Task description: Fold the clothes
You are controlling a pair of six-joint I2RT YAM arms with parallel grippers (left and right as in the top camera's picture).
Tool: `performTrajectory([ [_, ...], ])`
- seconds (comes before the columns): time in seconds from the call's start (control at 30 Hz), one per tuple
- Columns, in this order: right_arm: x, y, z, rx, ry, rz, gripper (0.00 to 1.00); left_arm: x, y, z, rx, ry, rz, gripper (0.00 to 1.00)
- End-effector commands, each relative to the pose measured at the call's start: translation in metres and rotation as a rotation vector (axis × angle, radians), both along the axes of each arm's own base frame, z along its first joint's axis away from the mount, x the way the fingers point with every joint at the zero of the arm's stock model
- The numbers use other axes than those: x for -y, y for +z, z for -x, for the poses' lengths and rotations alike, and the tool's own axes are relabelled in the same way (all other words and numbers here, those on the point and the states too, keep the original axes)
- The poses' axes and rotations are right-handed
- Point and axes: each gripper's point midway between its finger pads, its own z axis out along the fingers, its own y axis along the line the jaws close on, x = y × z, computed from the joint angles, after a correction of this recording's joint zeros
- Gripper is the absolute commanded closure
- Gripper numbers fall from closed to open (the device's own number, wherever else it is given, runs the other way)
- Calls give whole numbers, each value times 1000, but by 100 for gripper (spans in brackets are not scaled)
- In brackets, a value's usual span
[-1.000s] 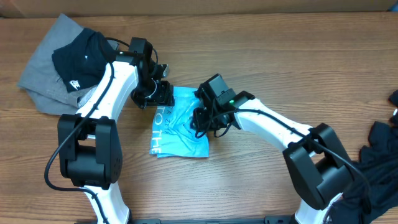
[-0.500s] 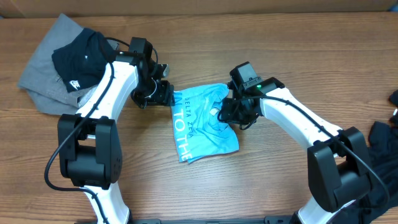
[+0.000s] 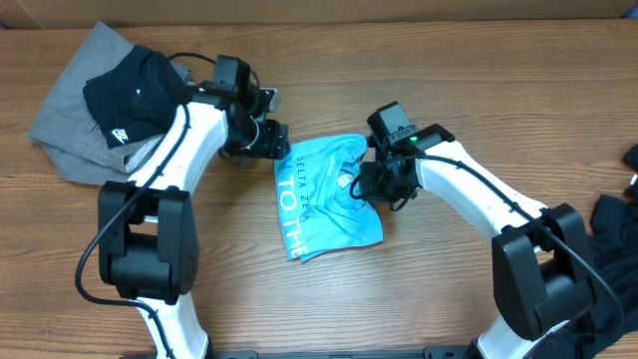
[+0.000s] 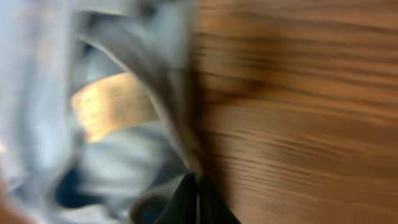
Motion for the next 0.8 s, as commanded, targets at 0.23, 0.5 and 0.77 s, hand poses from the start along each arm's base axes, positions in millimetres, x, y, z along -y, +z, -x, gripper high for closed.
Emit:
performTrajectory([
  [0.23,52,9,-19,72,-214,199,62,24,-25,19,25,-90,10,46],
  [0.5,61,24,-9,31,-138,125,59,24,-25,20,24,-90,10,78],
  [0.77,28,50,17,-19,20,-86,46,24,-25,18,31,-90,11,89],
])
